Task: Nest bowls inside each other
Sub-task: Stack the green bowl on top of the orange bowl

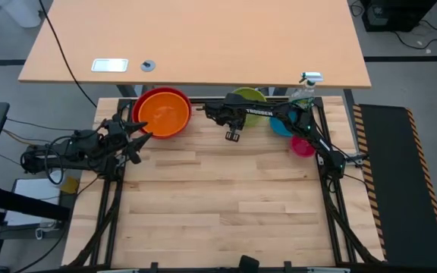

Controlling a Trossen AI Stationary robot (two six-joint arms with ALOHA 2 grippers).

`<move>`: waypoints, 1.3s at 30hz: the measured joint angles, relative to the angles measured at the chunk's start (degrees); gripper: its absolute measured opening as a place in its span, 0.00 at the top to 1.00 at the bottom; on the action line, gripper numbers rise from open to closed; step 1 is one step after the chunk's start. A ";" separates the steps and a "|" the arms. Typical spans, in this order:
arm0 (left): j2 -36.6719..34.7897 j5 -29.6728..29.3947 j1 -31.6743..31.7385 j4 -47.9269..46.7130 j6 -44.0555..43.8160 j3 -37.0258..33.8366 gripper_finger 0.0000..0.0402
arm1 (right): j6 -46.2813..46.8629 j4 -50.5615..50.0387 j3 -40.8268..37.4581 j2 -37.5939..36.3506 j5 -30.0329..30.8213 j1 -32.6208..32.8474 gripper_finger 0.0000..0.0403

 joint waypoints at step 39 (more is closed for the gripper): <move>0.00 -0.87 0.00 -0.22 0.35 0.00 0.43 | -45.14 64.65 0.04 0.07 -15.73 5.87 0.94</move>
